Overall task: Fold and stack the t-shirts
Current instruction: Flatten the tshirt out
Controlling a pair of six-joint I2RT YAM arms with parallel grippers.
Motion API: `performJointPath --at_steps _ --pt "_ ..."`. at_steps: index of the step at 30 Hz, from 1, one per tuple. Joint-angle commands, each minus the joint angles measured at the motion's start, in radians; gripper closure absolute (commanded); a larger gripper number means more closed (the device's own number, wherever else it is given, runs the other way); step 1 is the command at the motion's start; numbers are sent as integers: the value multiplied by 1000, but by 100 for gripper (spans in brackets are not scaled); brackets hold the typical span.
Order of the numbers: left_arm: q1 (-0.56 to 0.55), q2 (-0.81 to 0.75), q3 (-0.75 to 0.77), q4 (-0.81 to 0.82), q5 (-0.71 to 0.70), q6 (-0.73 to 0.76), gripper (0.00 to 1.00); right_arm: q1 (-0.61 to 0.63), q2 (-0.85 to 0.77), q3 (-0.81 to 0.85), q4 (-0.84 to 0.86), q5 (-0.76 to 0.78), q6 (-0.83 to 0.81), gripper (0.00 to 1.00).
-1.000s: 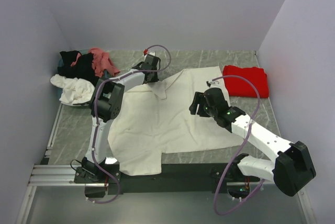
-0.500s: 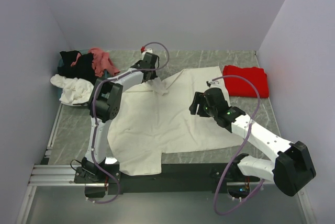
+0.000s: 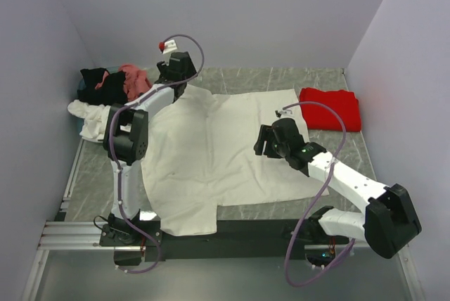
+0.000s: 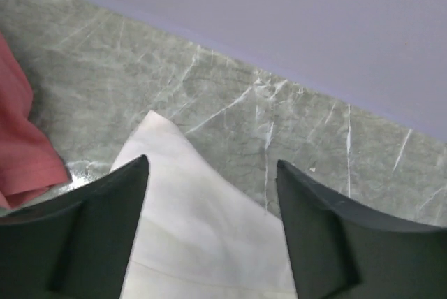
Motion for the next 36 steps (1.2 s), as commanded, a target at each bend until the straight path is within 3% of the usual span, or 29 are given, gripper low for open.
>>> performJointPath --at_steps 1,3,8,13,23,36 --pt "-25 7 40 58 -13 31 18 -4 2 19 15 10 -3 29" --pt "-31 -16 -1 73 -6 40 13 -5 8 22 18 5 0 29" --pt "-41 -36 -75 89 90 31 13 -5 28 36 28 -5 2 29" --pt "-42 86 31 -2 227 28 13 -4 26 44 23 -8 0 29" --pt "-2 276 221 -26 394 -36 13 -2 11 41 8 -1 0 29" --pt "93 372 319 -74 442 -122 13 -4 103 77 25 -8 -11 29"
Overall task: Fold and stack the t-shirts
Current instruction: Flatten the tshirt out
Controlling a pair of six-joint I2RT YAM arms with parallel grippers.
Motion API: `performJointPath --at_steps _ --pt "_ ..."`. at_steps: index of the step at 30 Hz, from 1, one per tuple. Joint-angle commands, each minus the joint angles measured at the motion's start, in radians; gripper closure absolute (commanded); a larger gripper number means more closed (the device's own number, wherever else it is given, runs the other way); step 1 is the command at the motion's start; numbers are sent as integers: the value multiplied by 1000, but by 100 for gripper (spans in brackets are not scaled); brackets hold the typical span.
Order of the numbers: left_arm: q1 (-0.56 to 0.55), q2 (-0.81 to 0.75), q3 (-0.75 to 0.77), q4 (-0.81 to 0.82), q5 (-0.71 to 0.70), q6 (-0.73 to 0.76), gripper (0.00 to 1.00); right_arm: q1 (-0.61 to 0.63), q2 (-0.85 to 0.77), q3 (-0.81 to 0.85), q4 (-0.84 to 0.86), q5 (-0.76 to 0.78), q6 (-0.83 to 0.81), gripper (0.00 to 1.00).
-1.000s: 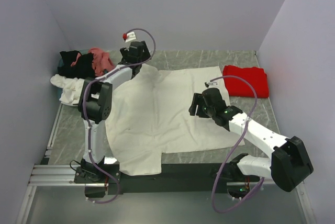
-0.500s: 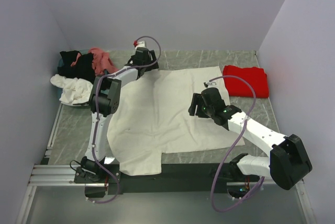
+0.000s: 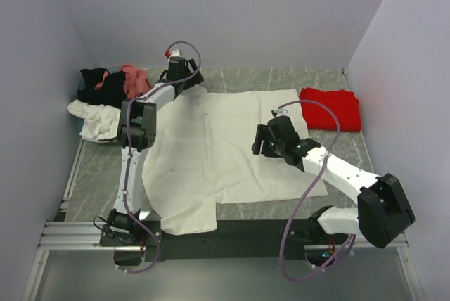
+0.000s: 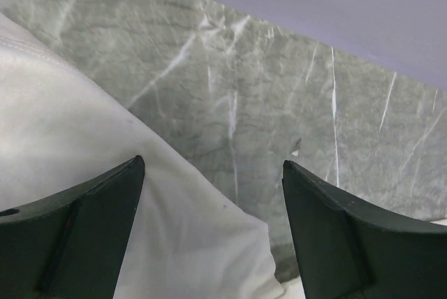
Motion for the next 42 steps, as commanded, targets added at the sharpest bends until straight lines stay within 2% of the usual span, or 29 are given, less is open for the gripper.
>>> performJointPath --at_steps 1,7,13,16,21,24,29,34,37,42 --pt "21 48 53 -32 15 -19 13 -4 34 54 22 3 -10 29" --pt "26 88 121 -3 90 1 13 -4 95 89 24 12 -9 29" --pt "26 117 216 -25 79 26 13 -5 113 126 13 26 -15 29" --pt "26 86 194 4 88 29 12 -7 94 138 -7 67 -26 29" --pt "7 -55 156 32 94 41 12 -53 71 154 -21 76 -46 28" --pt "-16 -180 60 40 73 58 12 -99 99 192 -25 61 -67 28" --pt "-39 -384 -200 43 13 53 12 -149 210 314 -54 61 -110 28" --pt "-60 -455 -417 -11 13 27 12 -182 360 446 -94 75 -127 29" --pt "-85 -498 -549 6 -36 23 12 -203 446 520 -136 93 -138 29" --pt "-126 -520 -632 -6 -77 42 12 -238 564 607 -189 133 -162 29"
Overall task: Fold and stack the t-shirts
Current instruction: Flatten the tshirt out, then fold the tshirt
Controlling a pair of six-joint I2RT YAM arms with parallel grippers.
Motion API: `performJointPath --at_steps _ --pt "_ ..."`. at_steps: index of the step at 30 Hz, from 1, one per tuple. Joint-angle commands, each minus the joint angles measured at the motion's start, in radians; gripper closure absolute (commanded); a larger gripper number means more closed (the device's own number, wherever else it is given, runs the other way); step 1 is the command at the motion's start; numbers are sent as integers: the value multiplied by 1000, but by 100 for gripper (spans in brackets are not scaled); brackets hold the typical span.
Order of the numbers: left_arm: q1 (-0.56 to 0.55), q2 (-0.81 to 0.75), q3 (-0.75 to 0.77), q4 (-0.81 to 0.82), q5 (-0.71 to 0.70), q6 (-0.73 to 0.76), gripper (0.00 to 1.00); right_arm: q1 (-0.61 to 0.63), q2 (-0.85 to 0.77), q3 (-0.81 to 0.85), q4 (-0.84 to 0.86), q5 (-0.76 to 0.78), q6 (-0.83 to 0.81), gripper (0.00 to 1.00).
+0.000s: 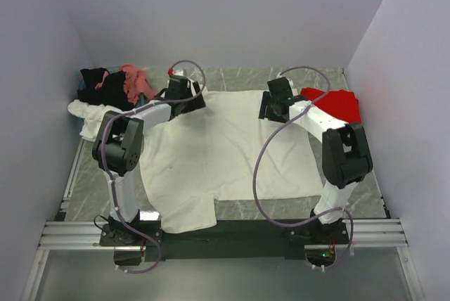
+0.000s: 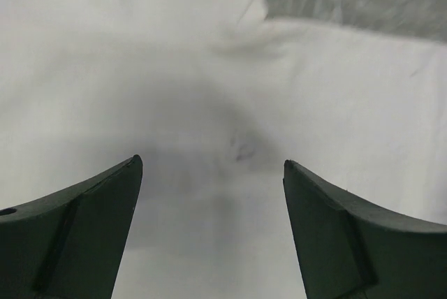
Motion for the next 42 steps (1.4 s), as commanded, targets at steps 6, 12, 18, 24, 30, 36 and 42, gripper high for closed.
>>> performJointPath --at_steps 6,12,18,24,30,36,42 --pt "-31 46 3 -50 -74 26 12 -64 210 206 -109 57 -62 29" --pt "-31 112 68 -73 -73 45 12 -79 333 322 -169 68 -78 30" --pt "-29 176 131 -109 -53 54 12 -84 402 433 -247 59 -88 31" --pt "-20 228 215 -136 -30 58 12 -88 463 539 -310 51 -99 31" --pt "-15 274 292 -159 -39 78 11 -97 502 612 -344 33 -118 32" --pt "4 328 376 -201 -27 85 12 -113 554 694 -402 -3 -133 32" --pt "15 330 393 -189 -22 97 12 -113 474 649 -358 32 -118 30"
